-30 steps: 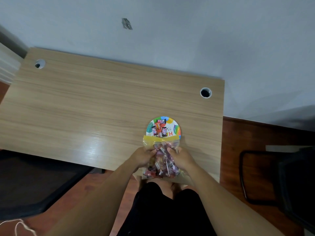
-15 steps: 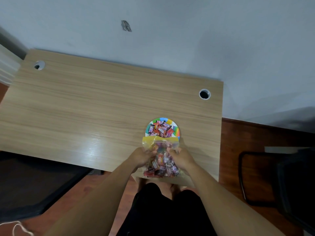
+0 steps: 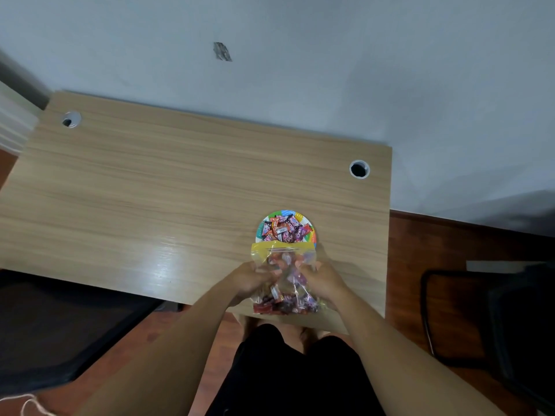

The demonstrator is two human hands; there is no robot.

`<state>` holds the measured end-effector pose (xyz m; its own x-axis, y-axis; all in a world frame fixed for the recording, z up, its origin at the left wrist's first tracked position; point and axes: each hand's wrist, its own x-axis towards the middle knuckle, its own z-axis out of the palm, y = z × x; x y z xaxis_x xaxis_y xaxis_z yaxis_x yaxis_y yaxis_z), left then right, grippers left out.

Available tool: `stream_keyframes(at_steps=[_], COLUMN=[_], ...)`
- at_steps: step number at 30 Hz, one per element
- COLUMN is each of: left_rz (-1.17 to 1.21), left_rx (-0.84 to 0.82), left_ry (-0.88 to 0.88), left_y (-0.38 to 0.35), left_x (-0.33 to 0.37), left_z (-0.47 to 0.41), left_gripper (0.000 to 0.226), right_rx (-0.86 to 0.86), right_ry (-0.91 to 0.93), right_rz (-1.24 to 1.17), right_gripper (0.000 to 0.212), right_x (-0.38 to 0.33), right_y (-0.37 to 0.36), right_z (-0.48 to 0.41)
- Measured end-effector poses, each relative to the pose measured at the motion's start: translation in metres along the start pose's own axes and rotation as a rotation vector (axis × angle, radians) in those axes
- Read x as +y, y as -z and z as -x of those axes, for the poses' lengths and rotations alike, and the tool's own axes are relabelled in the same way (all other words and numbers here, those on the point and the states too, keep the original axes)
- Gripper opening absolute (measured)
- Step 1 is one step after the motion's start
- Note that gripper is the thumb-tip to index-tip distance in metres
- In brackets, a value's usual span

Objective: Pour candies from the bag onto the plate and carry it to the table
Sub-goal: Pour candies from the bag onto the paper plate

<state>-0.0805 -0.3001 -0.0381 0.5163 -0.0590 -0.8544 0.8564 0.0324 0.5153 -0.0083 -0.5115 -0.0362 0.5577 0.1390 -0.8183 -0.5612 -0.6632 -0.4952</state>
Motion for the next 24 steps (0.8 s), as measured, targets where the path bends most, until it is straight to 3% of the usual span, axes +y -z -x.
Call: stream_keyframes(at_steps=[8, 24], left_rz=[0.007, 0.012], left_rx=[0.030, -0.016], left_ry=[-0.013, 0.019], left_y=[-0.006, -0.003], left_x=[0.004, 0.016], left_z=[0.004, 0.016], left_gripper=[0.021, 0.043], right_rx=[-0.021, -0.011], right_ry=[0.010, 0.023], right_rz=[-0.046, -0.106], right_gripper=[0.037, 0.044], right_x=[0.000, -0.008], right_y=[0.002, 0.018], right_z=[0.005, 0.015])
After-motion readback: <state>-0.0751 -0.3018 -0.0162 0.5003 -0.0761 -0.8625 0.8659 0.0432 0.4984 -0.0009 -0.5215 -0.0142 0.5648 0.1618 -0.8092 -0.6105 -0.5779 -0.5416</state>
